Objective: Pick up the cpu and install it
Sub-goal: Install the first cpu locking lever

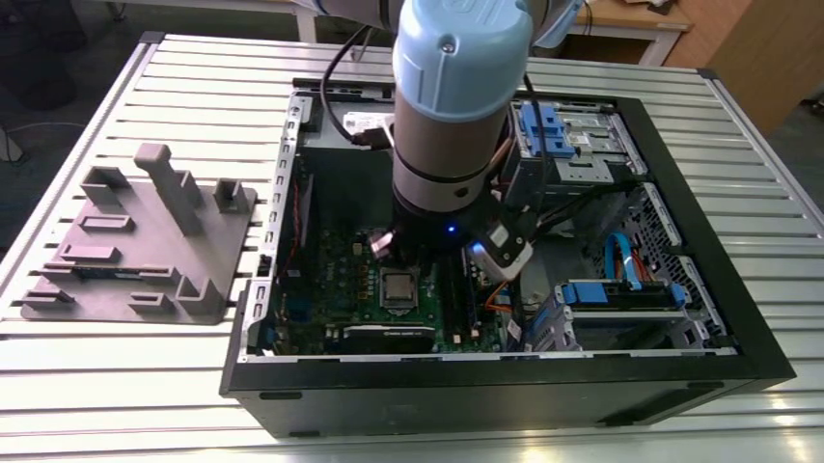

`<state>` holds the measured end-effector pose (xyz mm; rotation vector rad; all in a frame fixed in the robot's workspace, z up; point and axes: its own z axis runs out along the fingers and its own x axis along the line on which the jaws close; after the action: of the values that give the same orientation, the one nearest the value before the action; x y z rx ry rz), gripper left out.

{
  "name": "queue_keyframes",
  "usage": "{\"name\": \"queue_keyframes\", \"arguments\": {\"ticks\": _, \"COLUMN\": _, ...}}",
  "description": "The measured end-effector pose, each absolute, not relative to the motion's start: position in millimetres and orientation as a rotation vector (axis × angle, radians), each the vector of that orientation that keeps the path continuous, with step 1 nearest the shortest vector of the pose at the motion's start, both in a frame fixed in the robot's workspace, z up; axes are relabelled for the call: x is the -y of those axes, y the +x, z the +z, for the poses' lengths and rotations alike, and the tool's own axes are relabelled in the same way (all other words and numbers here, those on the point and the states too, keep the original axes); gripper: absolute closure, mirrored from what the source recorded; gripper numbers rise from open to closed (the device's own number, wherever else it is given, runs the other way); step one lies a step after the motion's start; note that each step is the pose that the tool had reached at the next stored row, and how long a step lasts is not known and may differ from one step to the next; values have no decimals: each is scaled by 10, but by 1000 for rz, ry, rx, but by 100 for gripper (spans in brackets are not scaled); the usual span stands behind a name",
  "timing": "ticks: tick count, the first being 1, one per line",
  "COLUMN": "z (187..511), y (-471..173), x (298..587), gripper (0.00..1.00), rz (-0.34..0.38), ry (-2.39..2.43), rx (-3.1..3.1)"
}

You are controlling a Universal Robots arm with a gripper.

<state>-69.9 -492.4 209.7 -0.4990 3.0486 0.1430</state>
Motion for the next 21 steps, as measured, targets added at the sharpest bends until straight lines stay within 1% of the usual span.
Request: {"name": "queue_keyframes", "arguments": {"ticks": 21, "z": 2079, "y": -699, "x": 4986, "gripper": 90, "rz": 140, "ry": -551, "rx": -3044}}
